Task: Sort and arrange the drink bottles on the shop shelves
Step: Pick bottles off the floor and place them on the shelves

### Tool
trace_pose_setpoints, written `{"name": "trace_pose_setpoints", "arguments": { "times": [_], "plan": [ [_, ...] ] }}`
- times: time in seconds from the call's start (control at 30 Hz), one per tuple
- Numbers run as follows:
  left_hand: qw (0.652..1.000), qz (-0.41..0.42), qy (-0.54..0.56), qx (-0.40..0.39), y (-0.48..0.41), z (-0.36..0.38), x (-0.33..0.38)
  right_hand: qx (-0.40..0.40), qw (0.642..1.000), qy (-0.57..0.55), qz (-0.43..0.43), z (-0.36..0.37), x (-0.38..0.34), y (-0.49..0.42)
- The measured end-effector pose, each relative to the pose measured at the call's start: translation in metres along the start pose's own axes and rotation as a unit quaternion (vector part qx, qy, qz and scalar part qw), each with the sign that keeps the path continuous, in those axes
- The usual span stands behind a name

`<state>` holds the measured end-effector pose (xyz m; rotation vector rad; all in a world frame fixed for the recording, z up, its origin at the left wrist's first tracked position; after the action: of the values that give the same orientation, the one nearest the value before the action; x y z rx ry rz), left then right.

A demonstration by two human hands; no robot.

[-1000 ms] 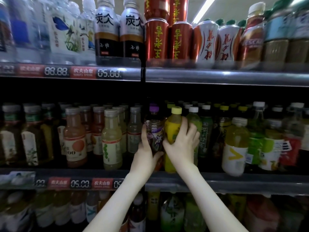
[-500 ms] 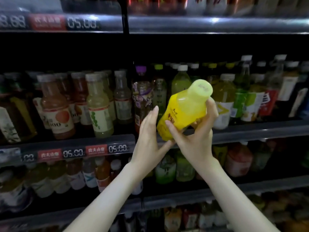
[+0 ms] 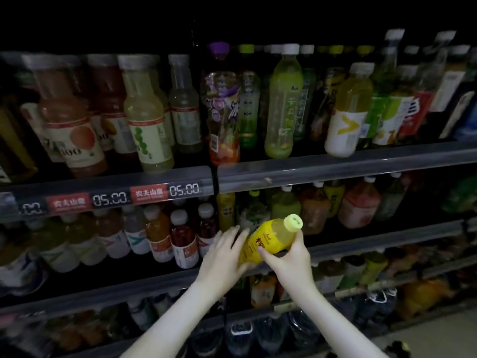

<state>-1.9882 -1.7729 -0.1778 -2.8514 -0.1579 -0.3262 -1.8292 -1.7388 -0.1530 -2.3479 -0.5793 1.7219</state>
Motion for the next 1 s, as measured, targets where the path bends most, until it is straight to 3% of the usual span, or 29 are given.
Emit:
{"name": "trace_pose_setpoints", "arguments": {
  "times": [0.17, 0.37, 0.57, 0.7, 0.8, 1.0],
  "plan": [
    [0.991, -0.071, -0.083, 0.08, -0.003, 0.006, -0.046, -0.012, 1.0, 0.016, 0.024, 0.047, 0.031, -0.016],
    [0.976, -0.152, -0.154, 0.013, 0.002, 0.019, -0.072, -0.042, 0.998, 0.021, 0.038, 0.097, 0.045, -0.04],
    [0.968, -0.175, -0.179, -0.001, 0.0, 0.021, -0.065, -0.096, 0.982, 0.161, 0.019, 0.123, 0.044, -0.067],
    [0.966, -0.186, -0.181, -0.005, -0.002, 0.02, -0.064, -0.075, 0.92, 0.356, -0.147, 0.127, 0.041, -0.064],
    [0.972, -0.171, -0.16, 0.022, -0.005, 0.019, -0.066, -0.089, 0.883, 0.399, -0.229, 0.127, 0.044, -0.06],
    [0.969, -0.174, -0.174, -0.008, -0.006, 0.016, -0.059, -0.115, 0.86, 0.43, -0.248, 0.13, 0.045, -0.074]
  ]
}}
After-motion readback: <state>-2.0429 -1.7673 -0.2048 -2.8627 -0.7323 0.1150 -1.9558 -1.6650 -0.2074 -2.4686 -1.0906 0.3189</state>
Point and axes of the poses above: each hand's wrist, its own y-axis away from the middle knuckle, its own z-axis out of the palm, x = y × z, the point moved 3 cm from there along -y, towards the middle knuckle, and after that the axes turned 9 degrees about -z, right-handed, at the moved point
